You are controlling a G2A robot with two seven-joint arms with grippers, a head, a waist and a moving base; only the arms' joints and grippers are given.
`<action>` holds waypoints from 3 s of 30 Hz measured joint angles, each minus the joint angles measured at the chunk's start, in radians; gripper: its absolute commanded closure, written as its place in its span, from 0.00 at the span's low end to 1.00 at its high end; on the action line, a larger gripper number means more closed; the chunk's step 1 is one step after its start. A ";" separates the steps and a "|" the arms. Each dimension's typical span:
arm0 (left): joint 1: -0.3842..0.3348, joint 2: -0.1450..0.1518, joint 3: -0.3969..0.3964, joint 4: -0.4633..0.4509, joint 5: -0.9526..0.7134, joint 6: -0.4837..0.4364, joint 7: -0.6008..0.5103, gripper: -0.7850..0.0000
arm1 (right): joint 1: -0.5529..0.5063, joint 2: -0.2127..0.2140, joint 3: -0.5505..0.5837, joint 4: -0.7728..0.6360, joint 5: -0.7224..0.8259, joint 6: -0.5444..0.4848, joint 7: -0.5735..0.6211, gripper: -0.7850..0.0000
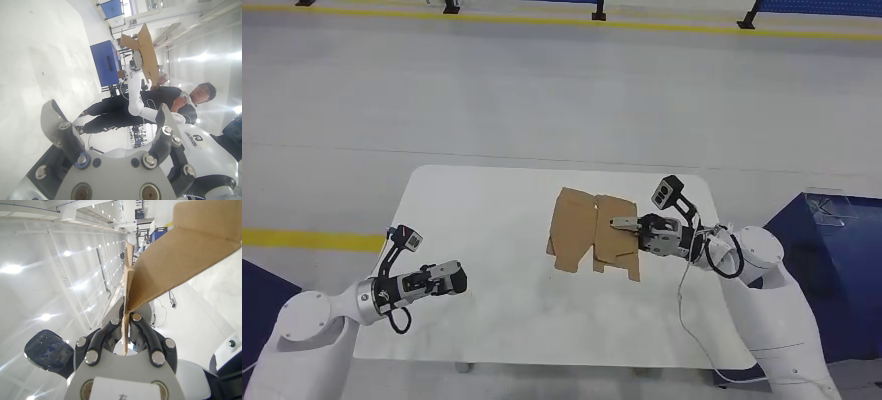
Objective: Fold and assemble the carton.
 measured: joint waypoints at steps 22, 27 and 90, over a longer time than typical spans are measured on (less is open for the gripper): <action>-0.113 -0.036 0.332 -0.136 -0.020 0.405 0.215 0.00 | 0.068 -0.015 -0.238 -0.004 -0.297 -0.245 0.024 1.00; -0.121 -0.041 0.365 -0.131 -0.045 0.393 0.227 0.55 | 0.062 -0.013 -0.230 -0.006 -0.272 -0.287 0.043 1.00; -0.025 -0.027 0.367 -0.195 -0.034 0.100 0.242 0.00 | 0.189 -0.048 -0.282 0.331 0.115 -0.036 0.161 1.00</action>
